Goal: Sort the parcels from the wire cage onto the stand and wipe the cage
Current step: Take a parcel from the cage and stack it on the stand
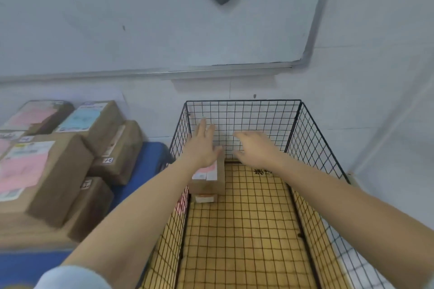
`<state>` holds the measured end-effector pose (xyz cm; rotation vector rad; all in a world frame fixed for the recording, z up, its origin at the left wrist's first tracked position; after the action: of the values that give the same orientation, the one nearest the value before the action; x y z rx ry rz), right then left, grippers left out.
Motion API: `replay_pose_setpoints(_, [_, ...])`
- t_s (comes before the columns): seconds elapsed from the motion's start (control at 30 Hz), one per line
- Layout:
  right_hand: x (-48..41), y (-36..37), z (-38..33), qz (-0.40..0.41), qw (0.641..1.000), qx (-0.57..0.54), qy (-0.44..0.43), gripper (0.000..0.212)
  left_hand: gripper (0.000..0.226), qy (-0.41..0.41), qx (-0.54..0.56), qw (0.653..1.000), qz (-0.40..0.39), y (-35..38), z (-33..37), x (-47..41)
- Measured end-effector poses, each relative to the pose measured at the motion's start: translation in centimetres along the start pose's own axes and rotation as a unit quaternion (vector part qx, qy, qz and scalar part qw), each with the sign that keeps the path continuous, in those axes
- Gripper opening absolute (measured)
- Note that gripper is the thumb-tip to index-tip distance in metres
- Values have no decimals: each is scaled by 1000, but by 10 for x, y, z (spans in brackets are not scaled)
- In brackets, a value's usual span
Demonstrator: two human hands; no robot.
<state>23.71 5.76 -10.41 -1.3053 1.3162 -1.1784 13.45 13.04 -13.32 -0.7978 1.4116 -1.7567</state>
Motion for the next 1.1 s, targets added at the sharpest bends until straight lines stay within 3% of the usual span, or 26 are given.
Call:
replay_pose_setpoints(0.2, [-19,55,12,-46,998,-21,22,60,75,-18,56,998,-16,38,-12,-7])
replay_pose_setpoints(0.4, [-37,93,5,-71,996,-43,20,54,73,-102,117,987,-32,82,-26,-4])
replay_pose_setpoints(0.57, [-45,119,-6,-101,994,-37,-2,43,77,-156,83,981,-74,115,-43,2])
replay_pose_setpoints(0.63, [-45,130,-7,-114,993,-23,-1,46,68,-175,87,977,-82,120,-46,4])
replay_pose_setpoints(0.77, [-41,148,-6,-143,988,-56,24,45,65,-165,38,981,-93,114,-41,-1])
replay_pose_setpoints(0.93, [-30,142,9,-118,985,-118,45,53,61,-124,22,988,-89,107,-31,0])
replay_pose_setpoints(1.1, [-24,138,14,-111,986,-116,37,56,75,-144,62,981,-111,116,-36,8])
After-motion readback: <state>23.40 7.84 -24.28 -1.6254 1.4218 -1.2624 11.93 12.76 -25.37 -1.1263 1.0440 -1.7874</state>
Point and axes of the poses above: each hand's wrist, its own x-axis away from the middle knuckle, its own y-axis out of the palm, z = x × y, the point moved 9 cm from there along -x, towards the middle knuckle
